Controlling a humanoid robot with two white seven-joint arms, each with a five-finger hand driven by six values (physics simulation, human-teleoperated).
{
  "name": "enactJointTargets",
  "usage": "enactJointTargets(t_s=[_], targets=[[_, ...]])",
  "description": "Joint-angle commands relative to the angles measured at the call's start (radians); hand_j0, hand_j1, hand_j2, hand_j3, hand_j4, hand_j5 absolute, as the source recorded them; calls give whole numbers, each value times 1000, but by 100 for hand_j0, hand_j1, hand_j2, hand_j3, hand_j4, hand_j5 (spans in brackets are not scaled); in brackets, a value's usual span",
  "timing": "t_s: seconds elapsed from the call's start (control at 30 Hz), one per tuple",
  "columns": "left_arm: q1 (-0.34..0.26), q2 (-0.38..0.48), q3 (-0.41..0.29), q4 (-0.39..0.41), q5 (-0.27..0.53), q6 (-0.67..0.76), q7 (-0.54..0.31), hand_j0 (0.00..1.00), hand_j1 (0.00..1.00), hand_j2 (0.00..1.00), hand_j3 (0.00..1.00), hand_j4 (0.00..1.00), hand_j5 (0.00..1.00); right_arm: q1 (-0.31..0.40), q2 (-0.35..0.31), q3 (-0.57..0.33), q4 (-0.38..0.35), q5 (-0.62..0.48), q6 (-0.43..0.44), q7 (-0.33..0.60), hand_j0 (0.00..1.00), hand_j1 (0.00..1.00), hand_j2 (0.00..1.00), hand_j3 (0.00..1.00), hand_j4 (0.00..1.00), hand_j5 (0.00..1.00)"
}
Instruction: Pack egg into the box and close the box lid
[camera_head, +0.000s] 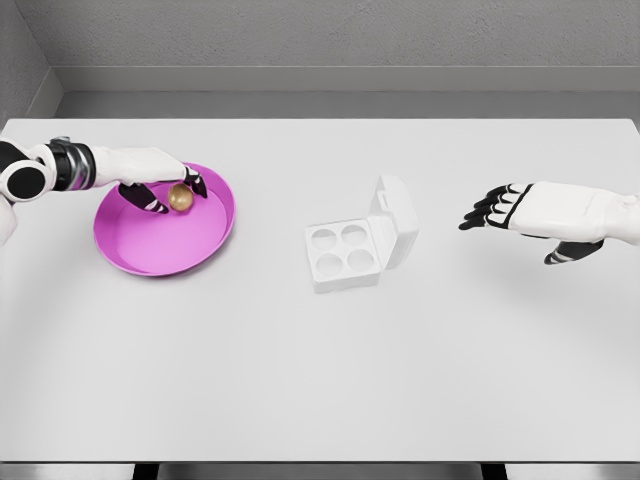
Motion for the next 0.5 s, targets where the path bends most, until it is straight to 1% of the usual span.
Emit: enactJointTargets(t_s=[0.0,0.47], targets=[[0,-3,0,0,-4,2,0,71,71,71,71,71,71,0,-1,1,-1,-5,3,0,100,100,100,100,100,100],[3,-11,-1,3,-10,2,0,70,70,70,70,70,70,0,-1,2,-2,-5,3,0,100,100,100,100,100,100]])
